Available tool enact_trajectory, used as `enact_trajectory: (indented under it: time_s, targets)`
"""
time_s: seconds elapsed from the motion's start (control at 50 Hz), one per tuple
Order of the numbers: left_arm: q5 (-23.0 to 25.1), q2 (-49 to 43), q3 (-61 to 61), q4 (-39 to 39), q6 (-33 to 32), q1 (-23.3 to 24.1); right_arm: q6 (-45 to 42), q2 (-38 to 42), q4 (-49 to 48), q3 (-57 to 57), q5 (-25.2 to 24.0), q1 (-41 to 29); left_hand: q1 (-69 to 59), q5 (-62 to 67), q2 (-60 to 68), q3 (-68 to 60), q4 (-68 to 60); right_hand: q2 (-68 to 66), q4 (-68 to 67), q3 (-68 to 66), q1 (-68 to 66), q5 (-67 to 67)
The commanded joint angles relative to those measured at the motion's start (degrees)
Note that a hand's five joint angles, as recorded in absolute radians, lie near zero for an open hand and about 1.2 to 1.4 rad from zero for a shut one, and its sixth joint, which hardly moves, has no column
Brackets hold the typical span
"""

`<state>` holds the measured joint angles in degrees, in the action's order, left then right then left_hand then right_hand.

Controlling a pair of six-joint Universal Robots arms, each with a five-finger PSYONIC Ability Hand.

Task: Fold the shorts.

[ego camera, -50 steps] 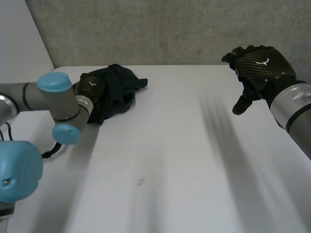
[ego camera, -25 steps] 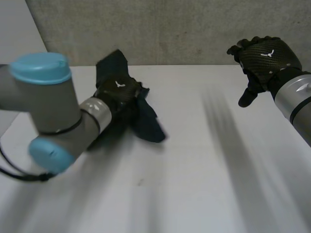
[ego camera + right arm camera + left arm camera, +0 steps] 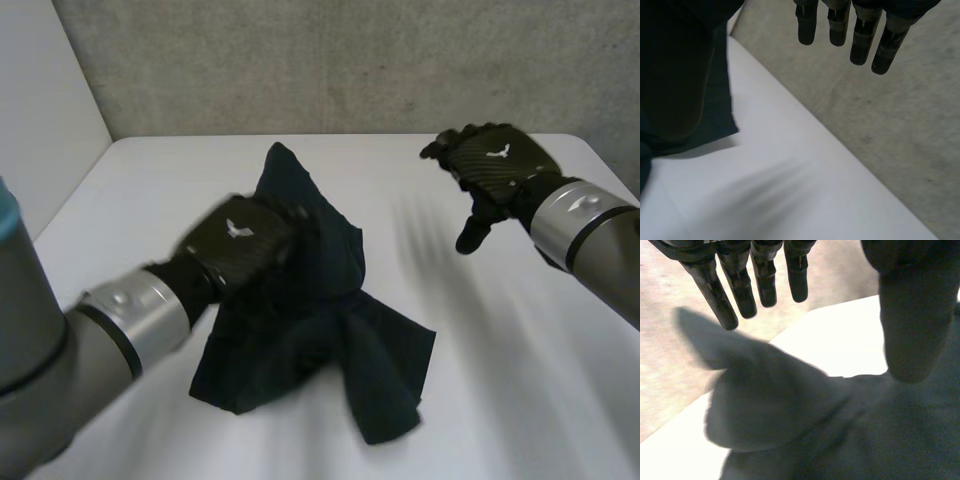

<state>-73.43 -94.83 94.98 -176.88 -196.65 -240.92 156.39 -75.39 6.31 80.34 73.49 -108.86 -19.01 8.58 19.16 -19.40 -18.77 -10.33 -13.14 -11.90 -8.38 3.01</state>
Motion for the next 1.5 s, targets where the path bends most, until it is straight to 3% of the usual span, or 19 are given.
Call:
enact_trajectory:
  time_s: [0.02,0.14,0.4,0.5,0.76,0.82,0.88,0.9,0.92,0.98,1.04,1.16,1.28,1.4,1.5]
  targets:
    - [-5.13,0.87,-2.17,-0.22,5.22,-5.61,-1.70,5.25,0.20,-3.96,-2.56,-0.12,1.56,-1.13,-1.71,1.95,1.32,0.33,3.14,1.90,-1.62,-3.01]
    - [-8.56,0.96,-0.86,-0.22,9.97,-6.14,-2.32,8.50,0.29,-9.41,-2.30,-0.82,1.56,-1.13,-1.71,1.95,1.32,0.33,3.14,1.90,-1.62,-3.01]
    - [-11.38,-1.58,1.00,-3.02,10.24,-7.63,-2.49,8.51,1.78,-11.97,-1.68,-7.16,6.61,-6.18,-6.76,7.00,6.37,0.33,3.14,1.90,-1.62,-3.01]
    - [-11.29,-8.87,-4.18,-5.84,9.89,-6.58,-2.58,7.80,3.01,-9.33,-1.24,-7.33,6.61,-6.18,-6.76,7.00,6.37,0.33,3.14,1.90,-1.62,-3.01]
    - [-11.12,-31.89,-25.35,-4.09,9.45,-6.05,-2.75,2.01,2.92,3.49,-1.24,-6.19,4.77,-4.34,-4.92,5.16,4.53,0.33,3.14,1.90,-1.62,-3.01]
    - [-10.16,-34.45,-28.18,-3.38,9.18,-5.53,-2.75,1.56,2.48,5.08,-1.24,-6.10,0.90,-0.47,-1.06,1.29,0.66,0.33,3.14,1.90,-1.62,-3.01]
    - [-7.70,-37.18,-30.90,-2.15,8.92,-5.17,-2.84,0.86,2.22,6.66,-1.07,-5.40,-12.84,13.28,12.69,-12.46,-13.09,0.33,3.14,1.90,-1.62,-3.01]
    - [-7.34,-37.62,-31.43,-1.80,8.75,-5.26,-2.93,0.69,2.22,7.19,-0.89,-4.53,-20.40,20.83,20.24,-20.01,-20.64,0.33,3.14,1.90,-1.62,-3.01]
    - [-6.99,-38.32,-32.13,-1.10,8.57,-5.43,-2.93,0.68,2.22,7.37,-0.80,-4.17,-41.12,41.55,40.97,-40.73,-41.36,0.33,3.14,1.90,-1.62,-3.01]
    - [-8.12,-38.24,-33.02,-0.57,8.04,-5.79,-2.93,0.51,2.22,7.90,-0.71,-3.20,-60.96,61.39,60.81,-60.57,-61.20,0.33,3.14,1.90,-1.62,-3.01]
    - [-11.11,-37.80,-33.63,-0.66,7.43,-6.66,-2.93,0.51,2.22,7.90,-0.71,-2.76,-60.99,61.42,60.84,-60.60,-61.23,0.33,3.14,1.90,-1.62,-3.01]
    - [-23.94,-33.68,-37.06,-1.27,1.55,-13.16,-3.02,0.51,2.22,7.55,-0.80,-2.23,-60.99,61.42,60.84,-60.60,-61.23,0.33,3.14,1.90,-1.62,-3.01]
    - [-26.59,-31.74,-39.78,-4.51,-5.57,-15.54,-3.02,0.60,2.22,7.46,-0.80,-2.67,-60.99,61.42,60.84,-60.60,-61.23,0.33,3.14,1.90,-1.62,-3.01]
    - [-26.50,-26.73,-39.43,-10.49,-6.46,-12.83,-2.93,0.95,2.22,7.63,-0.71,-2.94,-60.99,61.42,60.84,-60.60,-61.23,0.33,3.14,1.90,-1.62,-3.01]
    - [-24.66,-25.94,-39.35,-13.57,-5.67,-4.31,-2.40,1.04,1.25,7.55,-0.45,-2.32,-60.99,61.42,60.84,-60.60,-61.23,0.33,3.14,1.90,-1.62,-3.01]
